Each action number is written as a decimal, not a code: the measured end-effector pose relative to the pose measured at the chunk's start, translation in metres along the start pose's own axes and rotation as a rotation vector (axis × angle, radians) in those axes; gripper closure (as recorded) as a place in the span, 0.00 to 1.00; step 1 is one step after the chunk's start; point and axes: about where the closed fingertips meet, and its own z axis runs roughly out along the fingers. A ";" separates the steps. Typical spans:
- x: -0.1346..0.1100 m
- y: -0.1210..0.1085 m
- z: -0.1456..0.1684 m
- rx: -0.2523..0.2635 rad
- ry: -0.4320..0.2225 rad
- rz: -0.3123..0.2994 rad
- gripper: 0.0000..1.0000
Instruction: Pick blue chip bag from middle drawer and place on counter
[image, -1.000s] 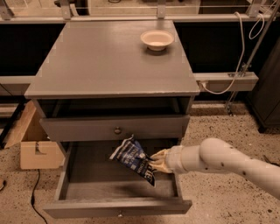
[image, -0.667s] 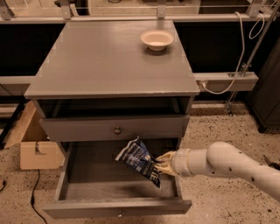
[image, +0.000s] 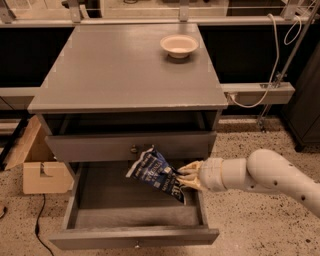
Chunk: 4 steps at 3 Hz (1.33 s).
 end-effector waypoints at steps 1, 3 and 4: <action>-0.059 -0.025 -0.039 0.038 -0.051 -0.112 1.00; -0.127 -0.062 -0.078 0.091 -0.070 -0.239 1.00; -0.164 -0.094 -0.090 0.161 -0.106 -0.279 1.00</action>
Offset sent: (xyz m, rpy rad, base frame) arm 0.0533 0.0052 0.2542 -0.0514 -0.4070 0.1260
